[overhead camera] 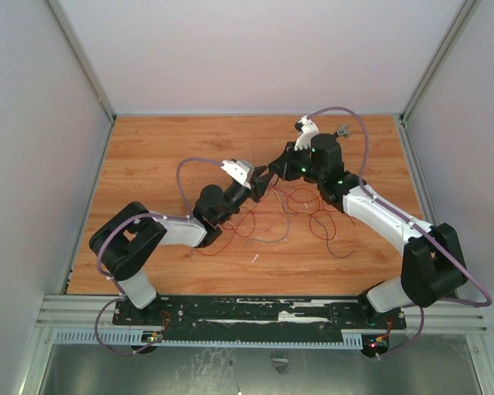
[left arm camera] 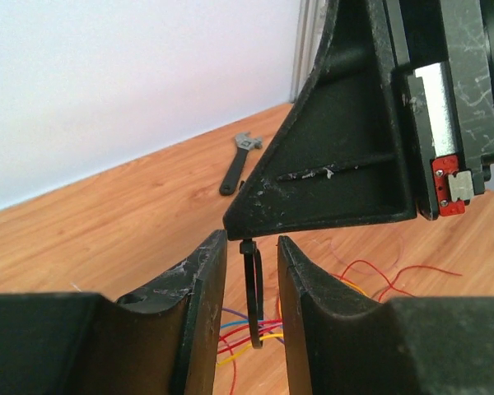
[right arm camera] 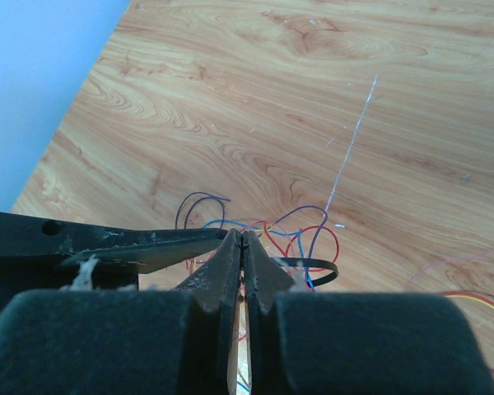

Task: Zip-tie the wires
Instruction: Tie the cable at the center of the board.

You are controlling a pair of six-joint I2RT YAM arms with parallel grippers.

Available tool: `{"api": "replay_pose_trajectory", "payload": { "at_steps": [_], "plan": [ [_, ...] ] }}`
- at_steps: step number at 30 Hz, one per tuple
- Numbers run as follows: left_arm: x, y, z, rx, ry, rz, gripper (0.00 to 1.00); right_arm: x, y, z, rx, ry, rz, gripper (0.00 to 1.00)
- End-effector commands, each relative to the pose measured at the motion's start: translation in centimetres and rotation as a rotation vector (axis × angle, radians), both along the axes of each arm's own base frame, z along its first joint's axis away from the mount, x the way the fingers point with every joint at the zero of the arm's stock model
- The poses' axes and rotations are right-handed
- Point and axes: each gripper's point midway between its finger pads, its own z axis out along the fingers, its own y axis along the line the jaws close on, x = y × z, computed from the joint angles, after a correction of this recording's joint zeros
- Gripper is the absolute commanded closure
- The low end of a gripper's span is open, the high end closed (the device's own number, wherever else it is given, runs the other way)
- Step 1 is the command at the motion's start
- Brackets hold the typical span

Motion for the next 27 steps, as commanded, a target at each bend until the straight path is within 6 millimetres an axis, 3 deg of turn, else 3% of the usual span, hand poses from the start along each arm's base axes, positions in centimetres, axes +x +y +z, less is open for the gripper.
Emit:
{"api": "replay_pose_trajectory", "payload": {
  "at_steps": [1, 10, 27],
  "plan": [
    [-0.1, -0.4, 0.5, -0.036, -0.015, -0.028, 0.64, -0.3, 0.0, 1.1, 0.026, -0.024, -0.013, 1.00],
    [0.4, -0.2, 0.3, -0.053, -0.012, 0.000, 0.64, -0.5, 0.2, 1.0, 0.037, -0.015, -0.002, 1.00],
    [1.5, -0.1, 0.3, -0.082, -0.002, 0.033, 0.80, -0.7, 0.3, 0.8, 0.049, -0.005, -0.002, 1.00]
  ]
}}
